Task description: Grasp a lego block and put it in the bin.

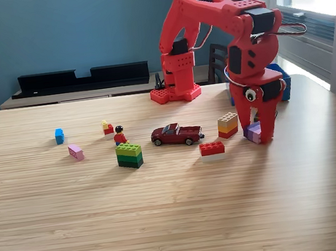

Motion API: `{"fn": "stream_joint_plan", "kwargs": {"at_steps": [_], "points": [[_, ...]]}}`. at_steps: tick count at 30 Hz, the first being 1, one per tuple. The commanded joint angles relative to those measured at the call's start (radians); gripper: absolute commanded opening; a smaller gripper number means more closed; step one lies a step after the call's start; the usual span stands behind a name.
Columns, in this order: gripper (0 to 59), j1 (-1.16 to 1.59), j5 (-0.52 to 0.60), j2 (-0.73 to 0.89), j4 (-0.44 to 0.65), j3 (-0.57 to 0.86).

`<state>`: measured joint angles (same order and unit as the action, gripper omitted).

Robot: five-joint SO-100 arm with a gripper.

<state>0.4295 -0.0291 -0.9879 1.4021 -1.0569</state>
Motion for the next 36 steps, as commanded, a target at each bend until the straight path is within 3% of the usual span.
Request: {"fn": "stream_joint_plan", "kwargs": {"at_steps": [1,8,14,27,36], "points": [[0.0,0.009,0.002,-0.362,0.008,-0.043],[0.0,0.072,-0.031,-0.640,0.009,-0.202],[0.0,0.267,-0.020,-0.773,0.012,-0.387],[0.0,0.644,0.051,-0.798,0.137,-0.420],[0.0,0.922,0.107,-0.796,0.186,-0.531]]}}
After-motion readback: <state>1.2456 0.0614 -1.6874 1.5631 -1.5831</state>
